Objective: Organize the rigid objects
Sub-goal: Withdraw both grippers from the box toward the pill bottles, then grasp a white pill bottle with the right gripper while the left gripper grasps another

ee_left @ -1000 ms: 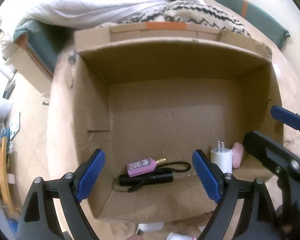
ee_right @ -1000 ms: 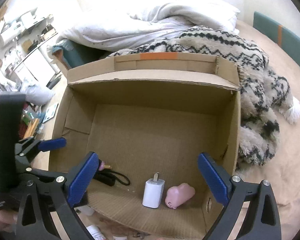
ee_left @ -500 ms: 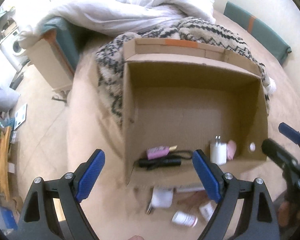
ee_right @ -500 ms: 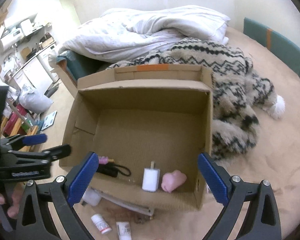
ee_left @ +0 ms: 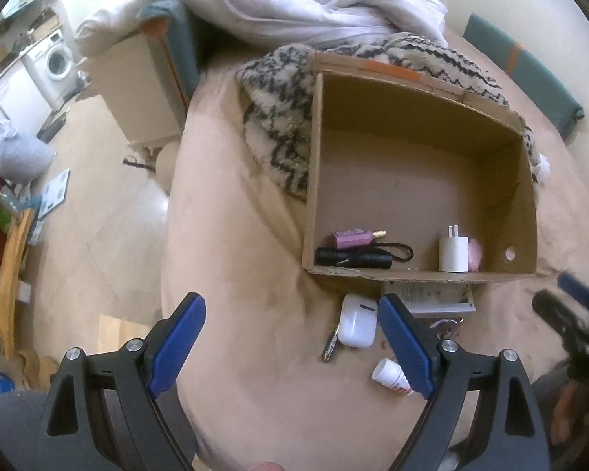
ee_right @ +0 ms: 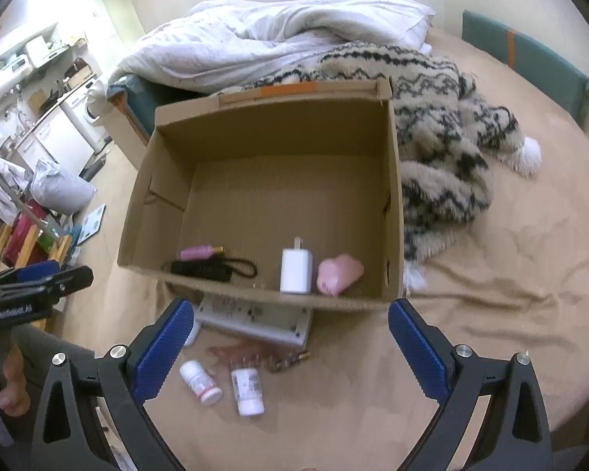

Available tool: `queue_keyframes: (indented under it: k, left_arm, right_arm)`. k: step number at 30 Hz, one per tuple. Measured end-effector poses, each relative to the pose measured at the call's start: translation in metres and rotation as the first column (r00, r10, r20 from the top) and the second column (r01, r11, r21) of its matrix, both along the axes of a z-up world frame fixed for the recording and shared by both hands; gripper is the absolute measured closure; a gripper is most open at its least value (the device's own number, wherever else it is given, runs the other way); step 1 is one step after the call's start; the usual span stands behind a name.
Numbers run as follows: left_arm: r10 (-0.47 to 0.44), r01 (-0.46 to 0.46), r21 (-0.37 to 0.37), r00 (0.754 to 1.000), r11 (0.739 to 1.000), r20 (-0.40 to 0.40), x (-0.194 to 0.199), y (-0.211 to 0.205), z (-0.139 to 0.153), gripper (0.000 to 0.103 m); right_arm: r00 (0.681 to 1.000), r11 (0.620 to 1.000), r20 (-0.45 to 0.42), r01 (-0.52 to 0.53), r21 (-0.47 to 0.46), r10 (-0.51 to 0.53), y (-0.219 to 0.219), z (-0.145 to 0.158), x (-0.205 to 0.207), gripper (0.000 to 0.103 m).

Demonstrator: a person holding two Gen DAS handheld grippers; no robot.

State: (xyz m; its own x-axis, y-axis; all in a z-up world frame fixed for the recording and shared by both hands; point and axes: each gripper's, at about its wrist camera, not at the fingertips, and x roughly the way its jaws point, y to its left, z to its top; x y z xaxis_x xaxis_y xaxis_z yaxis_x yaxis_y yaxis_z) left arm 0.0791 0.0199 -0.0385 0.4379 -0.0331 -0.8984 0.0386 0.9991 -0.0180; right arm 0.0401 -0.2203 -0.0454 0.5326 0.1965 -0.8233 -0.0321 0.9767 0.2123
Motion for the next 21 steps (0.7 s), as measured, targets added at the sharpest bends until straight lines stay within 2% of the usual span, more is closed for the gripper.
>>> queue_keyframes:
  k: [4, 8, 11, 12, 13, 14, 15, 17, 21]
  left_arm:
    - [0.04, -0.04, 0.006, 0.999, 0.999, 0.024, 0.0, 0.007, 0.001, 0.014]
    - [0.071, -0.072, -0.05, 0.997, 0.996, -0.024, 0.005, 0.011, -0.006, 0.014]
    - [0.067, -0.07, -0.054, 0.997, 0.996, -0.041, 0.008, 0.008, -0.008, 0.014]
    - [0.064, -0.066, -0.054, 0.997, 0.996, -0.043, 0.008, 0.007, -0.008, 0.014]
    - [0.061, -0.064, -0.056, 0.997, 0.996, -0.044, 0.008, 0.006, -0.008, 0.014]
    - [0.056, -0.058, -0.058, 0.998, 0.997, -0.043, 0.008, 0.005, -0.007, 0.014]
    - [0.052, -0.054, -0.058, 0.998, 0.997, -0.043, 0.007, 0.005, -0.007, 0.014]
    - [0.045, -0.048, -0.055, 0.998, 0.997, -0.046, 0.006, 0.004, -0.008, 0.014]
    - [0.047, -0.051, -0.063, 0.997, 0.997, -0.058, 0.006, 0.005, -0.009, 0.014]
  right_arm:
    - [1.0, 1.0, -0.029, 0.008, 0.013, -0.008, 0.002, -0.008, -0.004, 0.0]
    - [0.996, 0.999, -0.095, -0.001, 0.037, 0.005, 0.009, -0.023, 0.002, 0.0]
    - [0.975, 0.995, -0.216, -0.029, 0.092, 0.048, 0.017, -0.049, 0.007, 0.0]
    - [0.959, 0.993, -0.275, -0.038, 0.115, 0.069, 0.021, -0.062, 0.008, 0.004]
    - [0.942, 0.989, -0.323, -0.045, 0.142, 0.089, 0.024, -0.073, 0.007, 0.015]
    - [0.921, 0.985, -0.375, -0.046, 0.168, 0.107, 0.026, -0.085, 0.007, 0.044]
    - [0.901, 0.981, -0.417, -0.042, 0.19, 0.119, 0.028, -0.096, 0.007, 0.056]
    - [0.886, 0.979, -0.444, -0.049, 0.197, 0.134, 0.033, -0.106, 0.008, 0.056]
    - [0.878, 0.98, -0.448, -0.105, 0.167, 0.17, 0.05, -0.114, 0.013, 0.056]
